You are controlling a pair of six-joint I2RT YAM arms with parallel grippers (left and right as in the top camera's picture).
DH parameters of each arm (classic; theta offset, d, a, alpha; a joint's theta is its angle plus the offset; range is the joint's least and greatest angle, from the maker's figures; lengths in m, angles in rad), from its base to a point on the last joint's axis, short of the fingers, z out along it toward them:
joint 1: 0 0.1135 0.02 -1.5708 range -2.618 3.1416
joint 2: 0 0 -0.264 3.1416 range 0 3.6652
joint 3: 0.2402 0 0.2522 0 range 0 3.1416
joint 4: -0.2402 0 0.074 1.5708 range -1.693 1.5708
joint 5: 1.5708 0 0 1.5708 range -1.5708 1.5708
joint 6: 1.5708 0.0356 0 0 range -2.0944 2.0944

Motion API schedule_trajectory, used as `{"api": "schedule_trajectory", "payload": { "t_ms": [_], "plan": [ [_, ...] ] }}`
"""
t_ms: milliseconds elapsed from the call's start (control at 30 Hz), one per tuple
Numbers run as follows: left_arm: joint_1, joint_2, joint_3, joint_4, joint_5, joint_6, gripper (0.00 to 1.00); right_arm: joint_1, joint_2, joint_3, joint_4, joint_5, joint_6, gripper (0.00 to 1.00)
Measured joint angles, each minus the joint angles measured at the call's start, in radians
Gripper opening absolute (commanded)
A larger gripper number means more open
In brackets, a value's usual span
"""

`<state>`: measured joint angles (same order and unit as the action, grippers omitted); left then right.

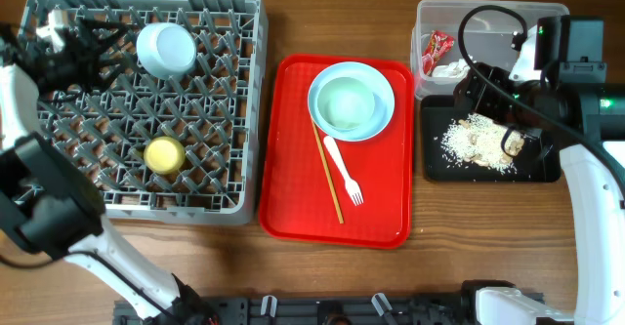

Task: Sort waste into correct bins and load items into the dishwasher rack
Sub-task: 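Move the left gripper back over the green bowl on the white plate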

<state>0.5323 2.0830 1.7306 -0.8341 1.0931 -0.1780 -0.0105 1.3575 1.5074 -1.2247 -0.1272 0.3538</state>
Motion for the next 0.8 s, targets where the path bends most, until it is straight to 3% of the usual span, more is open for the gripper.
{"api": "schedule_trajectory", "payload": {
  "t_ms": [167,300,667,800],
  "plan": [
    [-0.146,-0.153,0.0,-0.066,-0.202,0.029,1.0,0.0,0.0,0.0,-0.04,0.067,0.043,0.98],
    [-0.331,-0.232,0.0,-0.11,-0.375,0.041,1.0,0.0,0.0,0.0,-0.049,0.126,0.077,1.0],
    [-0.77,-0.239,0.0,-0.069,-0.562,0.047,1.0,-0.088,0.0,0.0,-0.062,0.221,0.188,1.0],
    [-0.944,-0.22,0.0,-0.033,-0.723,0.047,0.97,-0.161,0.0,0.0,-0.062,0.206,0.177,1.0]
  ]
}}
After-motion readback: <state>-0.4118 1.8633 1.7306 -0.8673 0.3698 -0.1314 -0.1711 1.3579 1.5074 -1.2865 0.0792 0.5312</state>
